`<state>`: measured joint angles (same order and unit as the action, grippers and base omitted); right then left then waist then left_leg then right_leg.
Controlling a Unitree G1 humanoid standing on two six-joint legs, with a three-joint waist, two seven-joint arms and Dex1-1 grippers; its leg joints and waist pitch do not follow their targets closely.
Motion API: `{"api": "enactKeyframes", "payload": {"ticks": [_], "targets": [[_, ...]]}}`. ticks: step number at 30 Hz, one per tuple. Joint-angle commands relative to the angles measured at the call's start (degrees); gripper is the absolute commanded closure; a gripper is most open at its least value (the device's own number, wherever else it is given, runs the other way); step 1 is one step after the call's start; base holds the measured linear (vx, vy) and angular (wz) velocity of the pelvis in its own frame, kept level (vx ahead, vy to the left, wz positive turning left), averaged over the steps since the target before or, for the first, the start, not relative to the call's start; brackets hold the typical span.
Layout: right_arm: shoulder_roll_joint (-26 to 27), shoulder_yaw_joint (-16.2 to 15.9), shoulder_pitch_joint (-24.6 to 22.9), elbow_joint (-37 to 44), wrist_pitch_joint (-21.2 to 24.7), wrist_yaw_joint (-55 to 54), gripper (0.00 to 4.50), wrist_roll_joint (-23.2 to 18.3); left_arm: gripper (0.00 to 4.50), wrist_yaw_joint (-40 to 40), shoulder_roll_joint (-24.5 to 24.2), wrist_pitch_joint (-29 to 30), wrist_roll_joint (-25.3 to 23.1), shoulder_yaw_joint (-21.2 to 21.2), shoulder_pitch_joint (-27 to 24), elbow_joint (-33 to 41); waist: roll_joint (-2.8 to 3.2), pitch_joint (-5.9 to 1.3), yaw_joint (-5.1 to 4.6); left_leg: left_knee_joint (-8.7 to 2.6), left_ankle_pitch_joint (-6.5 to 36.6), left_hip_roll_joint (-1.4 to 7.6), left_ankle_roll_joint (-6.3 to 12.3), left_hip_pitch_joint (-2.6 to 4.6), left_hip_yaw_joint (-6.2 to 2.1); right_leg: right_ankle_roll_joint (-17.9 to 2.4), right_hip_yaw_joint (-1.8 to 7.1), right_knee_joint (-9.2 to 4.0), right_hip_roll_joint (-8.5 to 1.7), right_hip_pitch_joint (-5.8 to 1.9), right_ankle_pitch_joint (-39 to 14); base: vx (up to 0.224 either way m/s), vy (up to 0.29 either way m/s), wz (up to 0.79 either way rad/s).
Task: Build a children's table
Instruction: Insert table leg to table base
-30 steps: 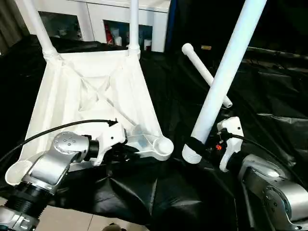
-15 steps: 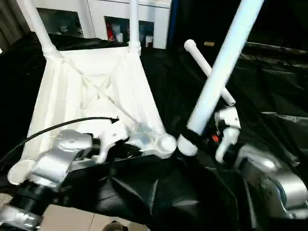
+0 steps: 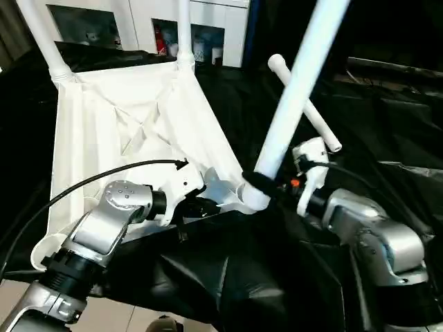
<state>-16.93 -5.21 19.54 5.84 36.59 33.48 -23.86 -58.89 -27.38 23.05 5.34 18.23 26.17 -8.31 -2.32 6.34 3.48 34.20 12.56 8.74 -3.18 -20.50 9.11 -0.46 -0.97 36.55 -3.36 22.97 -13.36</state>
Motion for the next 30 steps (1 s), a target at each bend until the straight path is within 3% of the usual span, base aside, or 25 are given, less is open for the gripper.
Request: {"api": "enactKeyframes", "payload": {"ticks": [1, 2, 6, 10, 13, 16, 24, 30], "targets": [[-0.44, -0.61, 0.68, -1.48, -1.30, 0.41, 2.58, 1.30, 4.03, -0.19, 0.29, -0.42, -0.73, 1.77, -0.01, -1.69, 0.04, -2.96, -0.06, -4.24, 0.77, 3.77, 3.49, 0.31, -0.70, -15.11, 2.84, -4.09, -4.67, -2.93, 1.69, 0.000, 0.000, 0.00], [-0.12, -0.89, 1.53, -2.50, -1.90, 0.50, 2.58, 1.68, 3.92, -0.13, 0.47, -0.48, -0.66, 1.64, 0.18, -2.06, 0.29, -2.90, -0.09, -4.30, 1.60, 3.81, 3.07, 0.27, -0.62, -15.05, 2.87, -4.20, -4.70, -2.86, 0.52, 0.000, 0.000, 0.00], [0.57, -1.08, 3.44, -4.60, -3.01, 0.62, 2.58, 2.30, 3.68, 0.15, 0.81, -0.16, -0.88, 1.34, 0.70, -3.05, 0.21, -3.02, -0.25, -4.39, 2.05, 3.89, 1.97, 0.25, -0.38, -14.93, 2.83, -4.14, -4.59, -2.88, 0.17, 0.000, 0.000, 0.00], [1.04, -1.01, 4.55, -6.00, -3.86, 0.76, 2.58, 2.51, 3.47, 0.65, 0.92, -1.32, -1.63, 1.31, 1.03, -4.47, -0.04, -3.28, -0.15, -4.13, -0.47, 3.79, 3.04, 0.14, -0.26, -15.16, 2.84, -3.70, -4.52, -3.04, 5.09, 0.000, 0.000, 0.00], [1.24, -1.13, 4.84, -6.57, -4.24, 0.93, 2.58, 2.52, 3.47, 0.61, 1.04, -1.29, -1.47, 1.08, 1.15, -4.93, -0.20, -3.11, -0.14, -4.20, 0.32, 3.80, 3.14, 0.06, -0.24, -15.13, 2.82, -3.87, -4.58, -3.03, 3.58, 0.000, 0.000, 0.00], [1.50, -1.64, 5.05, -7.48, -4.96, 1.56, 2.58, 3.01, 3.47, -0.01, 0.90, -0.79, -0.91, 0.72, 1.36, -5.56, 0.10, -3.00, -0.22, -4.34, 1.50, 3.93, 2.69, 0.21, -0.30, -15.01, 2.80, -4.02, -4.62, -2.81, 1.55, 0.000, 0.000, 0.00], [1.44, -1.38, 5.94, -8.71, -5.78, 1.75, 2.58, 3.47, 4.24, -1.16, 0.27, 0.33, -1.28, 1.16, 1.92, -6.69, 0.31, -2.97, -0.32, -4.38, 1.88, 3.90, 2.35, 0.22, -0.26, -15.37, 2.86, -4.06, -4.60, -2.87, 2.07, 0.000, 0.000, 0.00], [1.22, -1.83, 6.05, -9.14, -6.29, 1.90, 2.58, 3.98, 4.50, -2.08, 0.08, 0.50, -1.65, 1.83, 2.03, -6.96, 0.21, -2.99, -0.33, -4.46, 2.62, 3.98, 1.75, 0.25, -0.24, -15.00, 2.91, -4.19, -4.61, -2.85, 0.66, 0.000, 0.000, 0.00]]}}
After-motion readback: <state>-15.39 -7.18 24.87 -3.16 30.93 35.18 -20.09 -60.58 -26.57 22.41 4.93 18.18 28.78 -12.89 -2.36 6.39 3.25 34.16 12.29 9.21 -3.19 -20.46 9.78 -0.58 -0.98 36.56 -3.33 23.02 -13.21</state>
